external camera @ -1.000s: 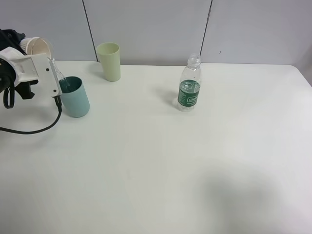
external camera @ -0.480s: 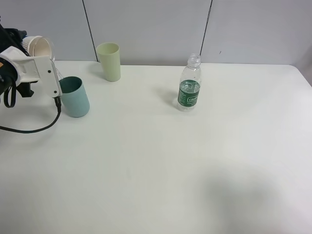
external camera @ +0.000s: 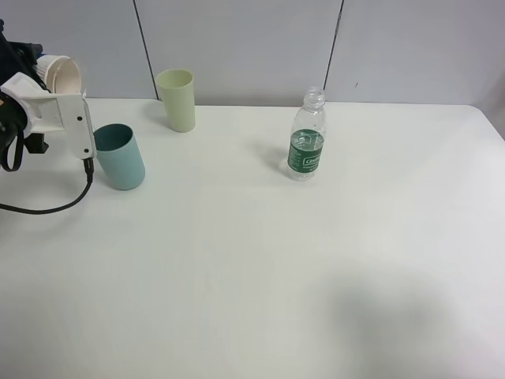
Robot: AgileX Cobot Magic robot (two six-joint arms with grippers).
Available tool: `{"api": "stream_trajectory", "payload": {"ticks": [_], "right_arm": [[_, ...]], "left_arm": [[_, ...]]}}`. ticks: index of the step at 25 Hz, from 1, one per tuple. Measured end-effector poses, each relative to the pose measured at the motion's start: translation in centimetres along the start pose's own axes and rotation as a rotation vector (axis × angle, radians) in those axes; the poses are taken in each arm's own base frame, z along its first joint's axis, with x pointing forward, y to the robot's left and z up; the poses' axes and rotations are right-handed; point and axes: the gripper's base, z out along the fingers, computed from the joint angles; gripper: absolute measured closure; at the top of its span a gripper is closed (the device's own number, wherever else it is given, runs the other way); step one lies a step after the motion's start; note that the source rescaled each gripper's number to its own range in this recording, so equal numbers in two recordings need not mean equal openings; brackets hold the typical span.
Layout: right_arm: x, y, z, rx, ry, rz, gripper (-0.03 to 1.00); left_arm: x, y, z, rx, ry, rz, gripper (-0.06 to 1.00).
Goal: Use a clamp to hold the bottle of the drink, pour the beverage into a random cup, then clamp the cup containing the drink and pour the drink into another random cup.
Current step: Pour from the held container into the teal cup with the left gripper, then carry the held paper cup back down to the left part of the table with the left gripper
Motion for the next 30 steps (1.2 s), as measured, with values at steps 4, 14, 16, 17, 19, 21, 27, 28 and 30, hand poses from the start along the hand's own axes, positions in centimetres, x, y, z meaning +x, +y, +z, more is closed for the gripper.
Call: {"api": "stream_trajectory", "payload": {"ticks": [4, 14, 16, 17, 19, 21, 27, 28, 30], "right_arm": [[0.0, 0.0, 0.0, 0.0, 0.0, 0.0, -0.03], [0.0, 0.0, 0.0, 0.0, 0.0, 0.0, -0.03], [0.0, 0.0, 0.0, 0.0, 0.0, 0.0, -0.03], [0.0, 0.0, 0.0, 0.0, 0.0, 0.0, -0.03], [0.0, 0.0, 0.0, 0.0, 0.0, 0.0, -0.03], [0.0, 0.0, 0.0, 0.0, 0.0, 0.0, -0.03], [0.0, 0.0, 0.0, 0.0, 0.0, 0.0, -0.03], [0.0, 0.0, 0.0, 0.0, 0.0, 0.0, -0.03], [0.0, 0.0, 0.0, 0.0, 0.0, 0.0, -0.03]], "left_arm": [[-0.3, 0.1, -0.1, -0.01, -0.012, 0.004, 0.94], [-0.6, 0.0, -0.2, 0.007, -0.008, -0.128, 0.94], [-0.6, 0.0, -0.2, 0.011, -0.009, -0.204, 0.94], [-0.6, 0.0, -0.2, 0.012, -0.009, -0.239, 0.94], [-0.5, 0.2, -0.3, 0.01, -0.006, -0.336, 0.94], [-0.4, 0.5, -0.4, 0.006, 0.0, -0.438, 0.94], [-0.2, 1.4, -1.1, 0.044, -0.011, -0.754, 0.94], [-0.2, 1.6, -1.2, 0.054, -0.017, -0.793, 0.94], [-0.3, 1.7, -1.6, 0.079, -0.032, -0.869, 0.94]]}}
